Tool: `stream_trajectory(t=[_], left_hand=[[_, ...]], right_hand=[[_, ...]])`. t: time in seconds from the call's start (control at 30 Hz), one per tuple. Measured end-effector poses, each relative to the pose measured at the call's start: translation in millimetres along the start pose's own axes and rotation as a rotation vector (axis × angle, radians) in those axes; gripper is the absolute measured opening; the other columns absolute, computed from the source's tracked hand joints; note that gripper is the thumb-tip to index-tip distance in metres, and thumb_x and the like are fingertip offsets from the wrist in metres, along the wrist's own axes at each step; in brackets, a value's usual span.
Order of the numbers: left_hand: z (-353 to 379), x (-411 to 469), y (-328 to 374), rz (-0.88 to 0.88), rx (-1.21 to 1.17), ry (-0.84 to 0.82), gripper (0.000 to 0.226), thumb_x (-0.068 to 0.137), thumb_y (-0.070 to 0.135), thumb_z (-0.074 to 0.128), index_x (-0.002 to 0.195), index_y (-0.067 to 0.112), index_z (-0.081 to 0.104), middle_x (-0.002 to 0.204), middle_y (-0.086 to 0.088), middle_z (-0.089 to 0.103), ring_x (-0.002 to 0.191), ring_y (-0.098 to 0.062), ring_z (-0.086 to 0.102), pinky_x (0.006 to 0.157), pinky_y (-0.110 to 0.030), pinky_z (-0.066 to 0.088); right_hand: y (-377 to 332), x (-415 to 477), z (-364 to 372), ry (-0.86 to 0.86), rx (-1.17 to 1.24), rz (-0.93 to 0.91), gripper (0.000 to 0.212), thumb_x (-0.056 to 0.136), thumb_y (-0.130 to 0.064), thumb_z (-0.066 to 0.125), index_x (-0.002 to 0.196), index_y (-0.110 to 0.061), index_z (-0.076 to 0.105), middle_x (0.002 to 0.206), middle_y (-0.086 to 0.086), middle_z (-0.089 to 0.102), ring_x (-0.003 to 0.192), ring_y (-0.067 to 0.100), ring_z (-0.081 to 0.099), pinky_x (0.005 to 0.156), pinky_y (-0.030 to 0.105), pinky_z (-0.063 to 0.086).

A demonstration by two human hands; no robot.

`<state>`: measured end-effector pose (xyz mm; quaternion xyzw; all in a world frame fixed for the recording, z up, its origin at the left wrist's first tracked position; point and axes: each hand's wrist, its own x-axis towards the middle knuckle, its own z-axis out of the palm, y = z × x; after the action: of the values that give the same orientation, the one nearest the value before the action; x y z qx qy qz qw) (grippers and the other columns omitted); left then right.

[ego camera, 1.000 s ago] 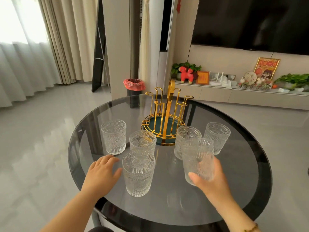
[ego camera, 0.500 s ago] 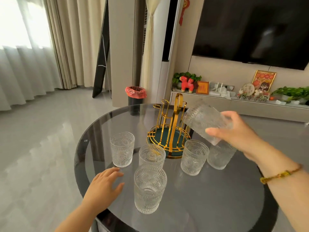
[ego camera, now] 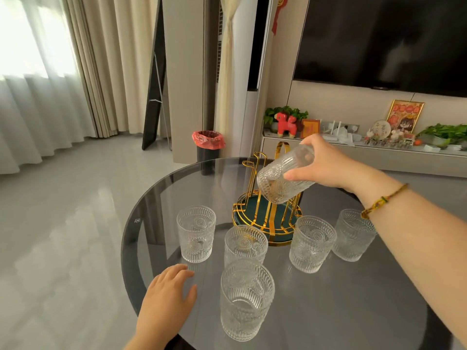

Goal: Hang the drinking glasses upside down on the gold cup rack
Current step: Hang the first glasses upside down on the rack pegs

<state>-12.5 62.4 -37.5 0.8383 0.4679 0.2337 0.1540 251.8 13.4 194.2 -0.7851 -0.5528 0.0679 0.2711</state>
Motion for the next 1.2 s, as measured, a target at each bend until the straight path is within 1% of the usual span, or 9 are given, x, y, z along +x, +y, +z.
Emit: stream_trajectory(t=[0.13,0.17,0.23,0.3,0.43,0.53,0.77,1.03,1.2], left_hand=[[1.2,0.8,1.0,-0.007,-0.015,0.011,0.029,0.085,0.026,0.058,0.113,0.018,0.059,0.129,0.003,0.054,0.124,-0.015,0.045,0.105,-0.033,0.031],[1.1,1.1,1.1,-0.011,-0.017,0.015,0.029,0.084,0.024,0.059,0.111,0.016,0.060,0.128,0.002,0.055,0.124,-0.016,0.045,0.105,-0.033,0.032],[0.6,0.8,1.0,-0.009,-0.012,0.009,0.029,0.084,0.025,0.058,0.113,0.017,0.059,0.129,0.002,0.054,0.124,-0.015,0.044,0.105,-0.033,0.032],[0.3,0.9,0.5,-0.003,0.005,0.000,0.031,0.087,0.029,0.054,0.117,0.021,0.055,0.132,0.006,0.050,0.127,-0.013,0.041,0.107,-0.030,0.029],[0.4,1.9,0.9,-0.009,0.022,-0.001,0.032,0.088,0.033,0.050,0.119,0.025,0.052,0.134,0.009,0.047,0.127,-0.010,0.039,0.108,-0.029,0.027],[0.9,2.4,1.6,-0.013,0.026,-0.001,0.031,0.088,0.033,0.050,0.118,0.025,0.052,0.133,0.010,0.048,0.126,-0.011,0.040,0.108,-0.029,0.028],[0.3,3.3,1.6,-0.014,0.036,-0.013,0.032,0.088,0.035,0.049,0.119,0.027,0.051,0.133,0.011,0.046,0.126,-0.009,0.039,0.107,-0.028,0.027],[-0.3,2.9,3.0,-0.015,0.033,-0.004,0.030,0.086,0.030,0.054,0.115,0.023,0.056,0.130,0.007,0.051,0.124,-0.013,0.043,0.106,-0.031,0.030],[-0.3,3.1,3.3,-0.014,0.045,-0.020,0.031,0.088,0.034,0.049,0.119,0.027,0.051,0.133,0.011,0.047,0.126,-0.010,0.039,0.107,-0.029,0.027]], right_hand=[[-6.6,11.2,15.3,-0.021,-0.045,-0.037,0.075,0.064,-0.036,0.074,0.124,-0.016,0.033,0.128,0.007,0.043,0.100,0.018,0.042,0.076,0.030,0.036],[-8.5,13.8,19.2,-0.018,-0.069,-0.046,0.076,0.063,-0.036,0.074,0.124,-0.016,0.033,0.129,0.008,0.044,0.103,0.021,0.043,0.079,0.031,0.039],[-12.2,19.2,27.5,-0.022,-0.136,-0.064,0.080,0.064,-0.035,0.074,0.129,-0.015,0.031,0.133,0.011,0.042,0.116,0.028,0.042,0.089,0.037,0.042],[-15.0,23.6,36.9,-0.048,-0.180,-0.075,0.083,0.065,-0.034,0.073,0.132,-0.014,0.029,0.138,0.012,0.039,0.123,0.031,0.038,0.096,0.040,0.039],[-13.4,30.2,56.2,-0.104,-0.231,-0.066,0.086,0.067,-0.034,0.071,0.137,-0.016,0.025,0.142,0.012,0.035,0.129,0.032,0.031,0.100,0.040,0.036],[-7.7,33.5,66.6,-0.123,-0.220,-0.040,0.085,0.068,-0.034,0.070,0.138,-0.016,0.024,0.144,0.012,0.032,0.132,0.033,0.027,0.104,0.043,0.032],[2.4,36.7,79.0,-0.091,-0.094,0.000,0.077,0.072,-0.032,0.067,0.135,-0.014,0.027,0.141,0.010,0.035,0.131,0.032,0.025,0.102,0.044,0.032],[5.4,37.1,80.7,-0.099,-0.096,0.007,0.071,0.076,-0.035,0.062,0.136,-0.016,0.028,0.145,0.008,0.031,0.133,0.032,0.021,0.105,0.043,0.028],[7.0,34.3,83.2,-0.073,-0.084,0.002,0.068,0.077,-0.034,0.061,0.135,-0.017,0.030,0.144,0.007,0.032,0.132,0.031,0.023,0.103,0.043,0.031]])
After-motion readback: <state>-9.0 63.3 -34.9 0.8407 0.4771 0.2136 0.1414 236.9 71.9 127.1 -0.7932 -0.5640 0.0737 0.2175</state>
